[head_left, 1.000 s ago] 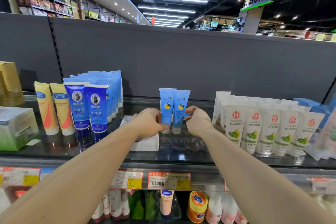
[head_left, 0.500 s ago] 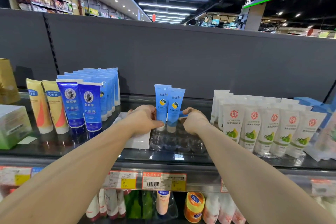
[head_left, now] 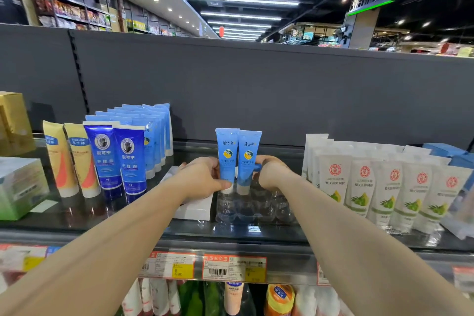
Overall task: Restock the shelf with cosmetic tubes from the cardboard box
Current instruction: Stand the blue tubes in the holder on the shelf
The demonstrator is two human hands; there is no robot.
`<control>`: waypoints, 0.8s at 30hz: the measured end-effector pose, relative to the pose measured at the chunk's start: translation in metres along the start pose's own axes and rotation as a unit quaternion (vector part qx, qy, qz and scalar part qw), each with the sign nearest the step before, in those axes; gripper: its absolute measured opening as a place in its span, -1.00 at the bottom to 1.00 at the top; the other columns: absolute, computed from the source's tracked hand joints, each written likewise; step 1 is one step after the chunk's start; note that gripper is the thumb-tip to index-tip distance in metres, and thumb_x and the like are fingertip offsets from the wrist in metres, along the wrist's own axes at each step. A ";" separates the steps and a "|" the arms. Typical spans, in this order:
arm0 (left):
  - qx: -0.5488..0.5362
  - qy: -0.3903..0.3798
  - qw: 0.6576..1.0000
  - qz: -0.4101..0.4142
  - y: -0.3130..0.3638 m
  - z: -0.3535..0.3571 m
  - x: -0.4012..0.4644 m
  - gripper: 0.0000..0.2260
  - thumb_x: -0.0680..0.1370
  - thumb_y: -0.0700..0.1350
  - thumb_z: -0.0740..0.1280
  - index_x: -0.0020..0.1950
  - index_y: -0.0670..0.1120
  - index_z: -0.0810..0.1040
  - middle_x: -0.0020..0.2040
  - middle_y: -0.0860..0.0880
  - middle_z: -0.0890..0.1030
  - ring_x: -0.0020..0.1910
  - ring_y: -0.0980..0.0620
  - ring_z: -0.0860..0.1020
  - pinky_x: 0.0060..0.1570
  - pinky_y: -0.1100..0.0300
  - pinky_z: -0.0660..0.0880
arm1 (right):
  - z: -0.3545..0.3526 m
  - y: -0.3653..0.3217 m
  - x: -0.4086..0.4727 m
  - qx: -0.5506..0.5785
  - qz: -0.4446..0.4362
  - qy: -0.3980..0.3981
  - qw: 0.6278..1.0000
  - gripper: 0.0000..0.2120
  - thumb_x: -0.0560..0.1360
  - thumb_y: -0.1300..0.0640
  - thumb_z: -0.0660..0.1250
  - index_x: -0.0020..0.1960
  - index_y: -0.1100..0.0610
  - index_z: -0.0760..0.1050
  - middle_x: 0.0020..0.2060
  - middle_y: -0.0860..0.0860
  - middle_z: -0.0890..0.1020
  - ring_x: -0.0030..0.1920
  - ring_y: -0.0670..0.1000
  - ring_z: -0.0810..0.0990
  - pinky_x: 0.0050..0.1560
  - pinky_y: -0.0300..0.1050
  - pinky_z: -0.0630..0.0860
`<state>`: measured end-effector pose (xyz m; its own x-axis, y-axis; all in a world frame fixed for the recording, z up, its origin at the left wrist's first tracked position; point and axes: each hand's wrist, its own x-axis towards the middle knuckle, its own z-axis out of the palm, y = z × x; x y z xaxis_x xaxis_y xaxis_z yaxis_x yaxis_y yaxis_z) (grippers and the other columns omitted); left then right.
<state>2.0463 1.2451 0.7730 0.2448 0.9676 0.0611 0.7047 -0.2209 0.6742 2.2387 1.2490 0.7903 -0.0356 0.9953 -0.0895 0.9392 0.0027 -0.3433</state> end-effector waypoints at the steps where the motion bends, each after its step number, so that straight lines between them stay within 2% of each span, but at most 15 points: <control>1: -0.003 -0.003 1.000 -0.002 0.000 0.001 0.000 -0.74 0.39 0.10 0.46 0.05 0.17 0.55 -0.06 0.19 0.65 0.02 0.12 0.59 0.37 -0.12 0.30 | -0.001 -0.002 0.000 -0.011 -0.008 -0.019 1.000 -0.44 0.52 0.40 0.15 0.44 0.01 0.27 0.29 0.01 0.50 -0.15 -0.02 0.51 -0.17 -0.21 0.49; 5: -0.003 0.002 1.000 -0.008 0.001 0.001 0.000 -0.74 0.40 0.09 0.47 0.06 0.16 0.55 -0.06 0.18 0.65 0.01 0.11 0.60 0.34 -0.12 0.36 | -0.004 -0.002 -0.002 0.014 -0.012 -0.022 1.000 -0.52 0.56 0.35 0.12 0.43 0.06 0.30 0.31 0.02 0.48 0.03 0.04 0.53 -0.01 -0.15 0.48; 7: -0.007 0.006 1.000 -0.007 0.002 0.001 -0.002 -0.74 0.40 0.08 0.48 0.06 0.15 0.57 -0.07 0.16 0.66 -0.02 0.10 0.61 0.25 -0.07 0.45 | -0.004 0.000 -0.001 0.026 0.012 -0.014 0.999 -0.64 0.58 0.30 0.09 0.31 0.04 0.40 0.28 0.02 0.50 0.15 0.04 0.50 0.14 -0.12 0.47; 10: -0.004 0.001 1.000 -0.006 0.006 0.001 -0.005 -0.73 0.44 0.02 0.48 0.11 0.12 0.56 -0.04 0.15 0.65 -0.02 0.11 0.61 0.17 0.00 0.52 | 0.002 0.004 0.001 0.061 0.067 0.043 0.995 -0.84 0.62 0.08 0.13 0.18 0.00 0.36 0.13 0.06 0.53 0.11 0.11 0.53 0.15 0.01 0.52; 13: -0.004 -0.004 1.000 -0.004 0.008 0.001 -0.006 -0.71 0.45 0.00 0.47 0.15 0.10 0.55 -0.01 0.15 0.64 0.00 0.12 0.61 0.16 0.02 0.54 | 0.005 0.003 0.003 0.093 0.111 0.079 0.986 -0.74 0.57 -0.13 0.14 0.18 -0.03 0.33 0.05 0.05 0.54 0.10 0.14 0.54 0.13 0.08 0.53; 16: 0.004 -0.001 1.000 -0.007 0.007 0.000 -0.005 -0.72 0.45 0.02 0.47 0.13 0.10 0.55 -0.02 0.14 0.64 0.00 0.10 0.61 0.16 0.01 0.53 | 0.000 0.001 0.001 0.082 0.123 0.066 0.987 -0.70 0.55 -0.08 0.17 0.23 0.01 0.35 0.08 0.07 0.55 0.12 0.17 0.54 0.18 0.08 0.50; 20: 0.008 -0.007 1.000 -0.006 0.009 0.001 -0.006 -0.71 0.46 -0.01 0.46 0.16 0.09 0.53 0.01 0.14 0.64 0.03 0.10 0.60 0.18 -0.01 0.53 | -0.005 0.000 -0.004 0.086 0.081 0.055 0.991 -0.59 0.54 0.08 0.22 0.39 0.02 0.37 0.27 0.09 0.52 0.27 0.16 0.50 0.32 0.12 0.40; 22: 0.011 -0.009 1.000 -0.008 0.010 0.001 -0.007 -0.71 0.47 -0.02 0.45 0.17 0.08 0.53 0.03 0.13 0.63 0.04 0.10 0.60 0.18 0.00 0.53 | -0.003 -0.001 -0.003 0.096 0.077 0.045 0.991 -0.55 0.54 0.08 0.21 0.43 -0.01 0.34 0.32 0.07 0.50 0.20 0.08 0.49 0.35 0.09 0.37; 24: 0.015 -0.009 1.000 -0.008 0.009 0.001 -0.006 -0.72 0.47 0.00 0.45 0.15 0.09 0.53 0.02 0.14 0.64 0.03 0.11 0.60 0.21 -0.01 0.51 | -0.001 -0.004 -0.001 0.103 0.094 0.048 0.989 -0.57 0.55 0.10 0.23 0.41 0.02 0.35 0.26 0.06 0.52 0.07 0.03 0.49 0.29 0.04 0.43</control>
<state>2.0517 1.2370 0.7783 0.2444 0.9690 0.0368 0.7282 -0.2085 0.6528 2.2357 1.2478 0.7929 0.1747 0.9811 -0.0832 0.8367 -0.1925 -0.5127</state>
